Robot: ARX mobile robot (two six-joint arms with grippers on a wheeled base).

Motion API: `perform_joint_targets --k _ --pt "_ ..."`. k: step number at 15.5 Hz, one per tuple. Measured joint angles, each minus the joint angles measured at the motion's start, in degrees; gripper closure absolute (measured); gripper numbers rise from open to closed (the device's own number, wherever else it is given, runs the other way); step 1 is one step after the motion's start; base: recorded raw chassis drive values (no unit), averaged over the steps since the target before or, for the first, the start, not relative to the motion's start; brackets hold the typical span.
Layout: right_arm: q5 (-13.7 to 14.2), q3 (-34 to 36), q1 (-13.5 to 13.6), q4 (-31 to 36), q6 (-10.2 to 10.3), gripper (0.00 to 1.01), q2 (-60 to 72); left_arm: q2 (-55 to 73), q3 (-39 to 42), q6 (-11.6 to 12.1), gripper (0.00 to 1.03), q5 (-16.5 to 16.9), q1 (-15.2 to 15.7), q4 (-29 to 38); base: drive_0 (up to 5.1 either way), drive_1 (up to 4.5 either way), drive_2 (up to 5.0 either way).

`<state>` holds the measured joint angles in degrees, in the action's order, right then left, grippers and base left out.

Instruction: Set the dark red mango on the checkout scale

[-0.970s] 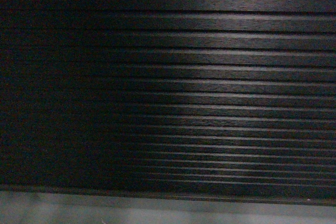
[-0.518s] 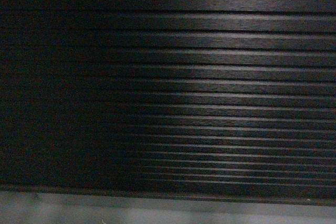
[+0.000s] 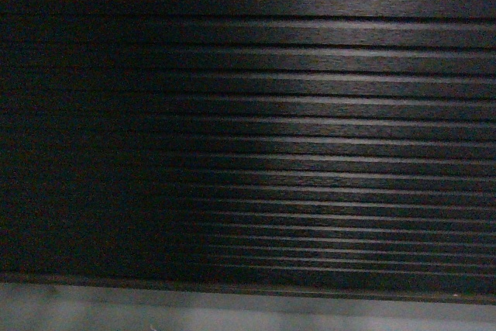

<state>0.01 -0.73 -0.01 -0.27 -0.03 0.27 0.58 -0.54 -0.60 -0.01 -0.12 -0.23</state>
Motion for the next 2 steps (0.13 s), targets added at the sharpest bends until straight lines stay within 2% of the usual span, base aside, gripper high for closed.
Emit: perform_joint_targets --k 2 --pt "0.0 0.0 0.0 0.0 0.0 0.03 0.0 0.0 0.0 0.0 0.05 0.0 0.0 0.0 0.0 0.0 0.0"
